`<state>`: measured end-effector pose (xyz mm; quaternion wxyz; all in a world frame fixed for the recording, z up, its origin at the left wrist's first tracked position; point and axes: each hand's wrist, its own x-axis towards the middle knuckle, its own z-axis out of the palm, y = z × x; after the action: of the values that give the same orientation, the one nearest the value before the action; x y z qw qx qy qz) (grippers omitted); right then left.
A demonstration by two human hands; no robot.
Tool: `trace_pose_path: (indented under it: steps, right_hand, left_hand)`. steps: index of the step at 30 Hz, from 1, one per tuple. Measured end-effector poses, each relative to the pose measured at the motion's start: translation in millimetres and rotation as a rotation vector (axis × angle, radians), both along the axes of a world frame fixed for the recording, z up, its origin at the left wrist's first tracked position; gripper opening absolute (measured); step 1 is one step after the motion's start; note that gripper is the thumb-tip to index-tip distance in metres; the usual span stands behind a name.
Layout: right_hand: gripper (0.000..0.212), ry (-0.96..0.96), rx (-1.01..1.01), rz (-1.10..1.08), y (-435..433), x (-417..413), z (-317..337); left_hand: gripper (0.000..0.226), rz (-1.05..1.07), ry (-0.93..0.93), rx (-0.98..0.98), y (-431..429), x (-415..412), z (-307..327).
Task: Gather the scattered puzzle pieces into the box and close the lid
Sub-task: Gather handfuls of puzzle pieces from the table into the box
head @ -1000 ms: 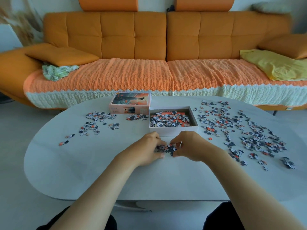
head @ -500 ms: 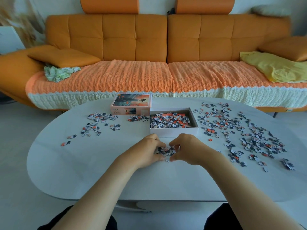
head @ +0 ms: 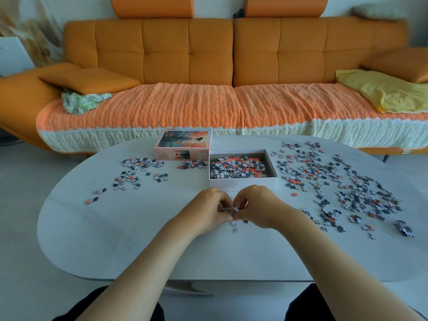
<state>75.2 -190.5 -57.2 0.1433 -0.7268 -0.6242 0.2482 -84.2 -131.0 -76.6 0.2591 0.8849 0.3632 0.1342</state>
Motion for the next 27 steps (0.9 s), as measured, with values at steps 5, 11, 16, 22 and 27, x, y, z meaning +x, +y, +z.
trace_pose_path:
  steps: [5,11,16,22,27]
  right_hand:
    - [0.008,-0.003,0.041,0.019,0.1,-1.2,0.7]
    - [0.01,0.156,0.076,-0.048,7.2,4.8,-0.6]
    - [0.009,0.586,0.148,-0.216,11.2,11.3,17.3]
    - [0.017,0.548,0.434,-0.291,38.7,19.4,24.9]
    - [0.026,0.154,0.491,-0.238,52.8,28.9,12.9]
  left_hand:
    - [0.016,0.006,-0.039,0.002,-1.6,1.4,-0.7]
    - [0.016,0.097,-0.208,-0.094,7.4,4.7,-5.3]
    - [0.015,0.156,-0.414,-0.128,18.3,13.4,9.5]
    - [0.015,0.215,-0.56,-0.066,47.6,36.5,31.5]
    - [0.024,0.163,-0.329,0.128,65.1,37.5,24.2]
